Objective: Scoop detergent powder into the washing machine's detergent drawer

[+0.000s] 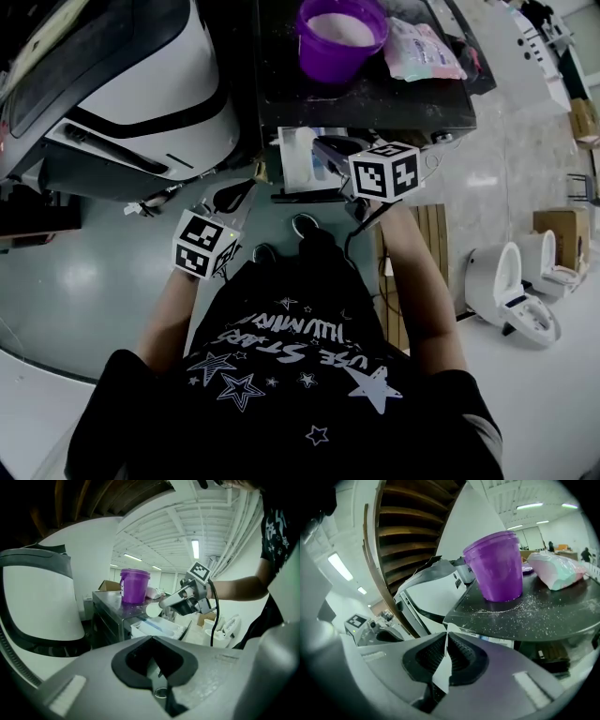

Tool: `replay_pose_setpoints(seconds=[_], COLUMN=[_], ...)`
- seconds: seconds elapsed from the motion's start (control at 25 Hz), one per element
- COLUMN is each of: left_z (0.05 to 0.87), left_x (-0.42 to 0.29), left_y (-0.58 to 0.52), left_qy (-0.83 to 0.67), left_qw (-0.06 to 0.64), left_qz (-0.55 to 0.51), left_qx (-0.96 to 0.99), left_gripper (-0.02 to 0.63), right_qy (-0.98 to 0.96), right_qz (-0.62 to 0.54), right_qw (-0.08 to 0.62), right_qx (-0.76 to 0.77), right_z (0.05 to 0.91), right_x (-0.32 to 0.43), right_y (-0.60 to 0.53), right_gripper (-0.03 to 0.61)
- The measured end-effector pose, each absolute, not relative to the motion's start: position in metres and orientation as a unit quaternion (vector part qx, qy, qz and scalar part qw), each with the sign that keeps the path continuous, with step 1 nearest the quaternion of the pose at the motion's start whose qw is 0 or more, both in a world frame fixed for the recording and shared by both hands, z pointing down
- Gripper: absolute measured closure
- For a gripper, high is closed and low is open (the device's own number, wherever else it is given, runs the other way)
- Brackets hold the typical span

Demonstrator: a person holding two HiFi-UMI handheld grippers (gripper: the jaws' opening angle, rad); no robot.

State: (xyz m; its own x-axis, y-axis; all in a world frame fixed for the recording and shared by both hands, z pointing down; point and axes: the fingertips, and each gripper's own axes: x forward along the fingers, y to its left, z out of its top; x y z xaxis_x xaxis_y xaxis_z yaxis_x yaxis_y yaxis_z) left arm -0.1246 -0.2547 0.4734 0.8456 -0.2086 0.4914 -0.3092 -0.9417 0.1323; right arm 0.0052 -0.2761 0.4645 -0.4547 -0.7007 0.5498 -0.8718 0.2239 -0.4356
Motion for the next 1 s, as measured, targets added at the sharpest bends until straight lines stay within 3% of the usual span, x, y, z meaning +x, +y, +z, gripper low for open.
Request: replay_pose_setpoints(seconds=[0.28,1.0], left_z=[0.479,0.480], left_x=[-0.128,-0.150], left_y=[-0.249,-0.251], left_qy=[-0.138,-0.171], left_qw=[0.113,0.113], left_qz=[0.243,0.240], left_qx=[0.954,0.949], left_gripper=[0.612,0.612], right_qy=[-0.779,-0.757], right_qz=[0.279,0.088], right_qw=[0.258,0.429], right_qx=[0.498,0.485], right_z=[0.489,0.509], right_x=[-0.007,-0.018], right_y=[-0.276,-0.286], right_gripper=[0.541,0.541])
